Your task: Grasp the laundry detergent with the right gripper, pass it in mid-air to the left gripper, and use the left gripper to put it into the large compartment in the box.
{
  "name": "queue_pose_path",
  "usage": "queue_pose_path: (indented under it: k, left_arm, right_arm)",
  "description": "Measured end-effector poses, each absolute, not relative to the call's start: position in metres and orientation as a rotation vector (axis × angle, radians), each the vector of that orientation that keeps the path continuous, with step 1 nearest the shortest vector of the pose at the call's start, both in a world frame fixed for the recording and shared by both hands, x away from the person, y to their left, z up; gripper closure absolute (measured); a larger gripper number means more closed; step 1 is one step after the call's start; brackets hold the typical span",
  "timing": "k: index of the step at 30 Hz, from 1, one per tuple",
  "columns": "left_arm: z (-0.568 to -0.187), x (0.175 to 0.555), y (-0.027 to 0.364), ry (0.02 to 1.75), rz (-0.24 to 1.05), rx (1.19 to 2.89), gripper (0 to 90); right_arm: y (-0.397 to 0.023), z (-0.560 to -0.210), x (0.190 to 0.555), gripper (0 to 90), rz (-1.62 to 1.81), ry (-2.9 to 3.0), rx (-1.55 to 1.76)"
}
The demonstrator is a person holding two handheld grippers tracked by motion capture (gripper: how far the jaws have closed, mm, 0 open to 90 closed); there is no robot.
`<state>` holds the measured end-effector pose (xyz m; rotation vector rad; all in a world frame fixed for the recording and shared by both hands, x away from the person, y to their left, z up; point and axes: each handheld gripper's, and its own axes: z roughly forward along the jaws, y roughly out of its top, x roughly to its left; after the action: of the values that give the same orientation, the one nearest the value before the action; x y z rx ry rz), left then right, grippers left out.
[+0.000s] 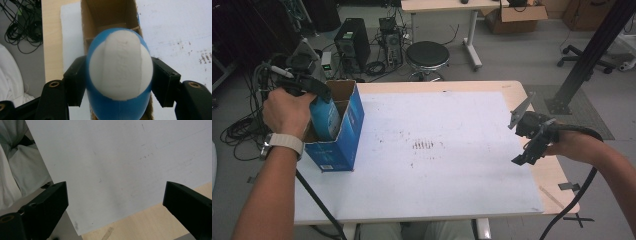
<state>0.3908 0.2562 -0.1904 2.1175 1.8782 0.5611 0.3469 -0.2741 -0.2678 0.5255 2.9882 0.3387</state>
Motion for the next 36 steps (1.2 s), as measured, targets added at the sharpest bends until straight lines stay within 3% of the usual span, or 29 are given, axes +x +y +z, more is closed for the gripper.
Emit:
queue_pose_path:
  k: [21, 36]
  left_arm:
    - [-0.258, 0.395, 0.261, 1.878, 0.520, 2.142, 38.2]
    - [-0.276, 0.400, 0.262, 1.895, 0.486, 2.167, 38.1]
  right_arm:
    - [-0.275, -0.268, 0.346, 6.5, 0.338, 2.980, 0.535]
    - [-0.276, -0.268, 0.346, 6.9, 0.353, 2.971, 0.539]
